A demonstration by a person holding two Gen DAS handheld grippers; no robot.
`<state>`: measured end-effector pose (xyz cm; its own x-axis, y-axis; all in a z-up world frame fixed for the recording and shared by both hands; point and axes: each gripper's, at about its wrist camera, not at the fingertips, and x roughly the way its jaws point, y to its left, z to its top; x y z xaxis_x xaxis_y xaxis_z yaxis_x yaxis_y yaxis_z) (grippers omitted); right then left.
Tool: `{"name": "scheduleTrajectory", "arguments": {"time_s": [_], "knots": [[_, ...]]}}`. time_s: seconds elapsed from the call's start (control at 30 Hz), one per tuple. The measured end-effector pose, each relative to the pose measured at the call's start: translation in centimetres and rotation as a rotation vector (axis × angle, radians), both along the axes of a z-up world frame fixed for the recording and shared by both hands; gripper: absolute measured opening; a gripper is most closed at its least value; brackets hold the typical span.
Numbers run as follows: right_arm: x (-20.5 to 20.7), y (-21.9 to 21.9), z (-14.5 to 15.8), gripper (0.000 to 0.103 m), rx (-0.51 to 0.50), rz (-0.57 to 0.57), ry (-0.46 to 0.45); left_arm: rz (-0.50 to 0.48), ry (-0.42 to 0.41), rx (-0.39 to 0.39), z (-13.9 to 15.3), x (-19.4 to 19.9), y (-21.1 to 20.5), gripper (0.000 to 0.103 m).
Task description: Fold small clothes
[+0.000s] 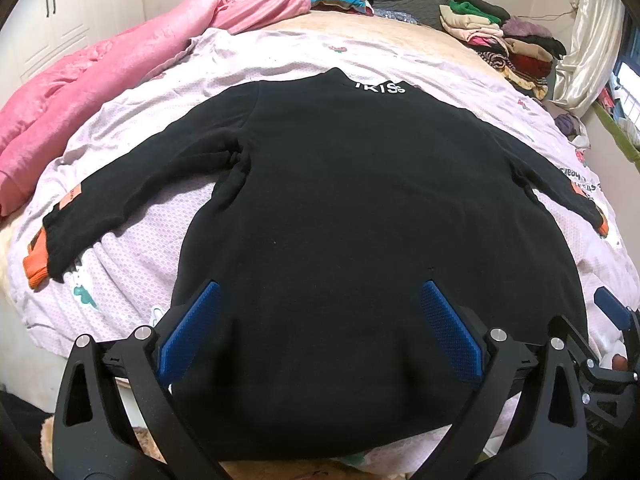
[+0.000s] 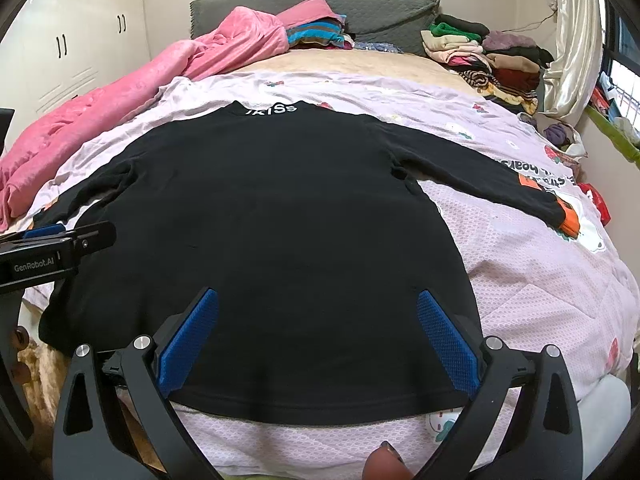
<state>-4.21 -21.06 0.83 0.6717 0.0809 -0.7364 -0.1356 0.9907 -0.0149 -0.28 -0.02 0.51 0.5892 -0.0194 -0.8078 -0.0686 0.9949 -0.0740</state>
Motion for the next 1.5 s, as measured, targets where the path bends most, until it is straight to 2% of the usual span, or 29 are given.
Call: {"name": "scheduleTrajectory", "arguments": {"time_s": [1.5], "knots": [[1.0,0.2,0.6,0.099,0.027,-0.005,-0.011,-0.001,-0.004,0.011,0.2,0.6,0.1,0.094]]}}
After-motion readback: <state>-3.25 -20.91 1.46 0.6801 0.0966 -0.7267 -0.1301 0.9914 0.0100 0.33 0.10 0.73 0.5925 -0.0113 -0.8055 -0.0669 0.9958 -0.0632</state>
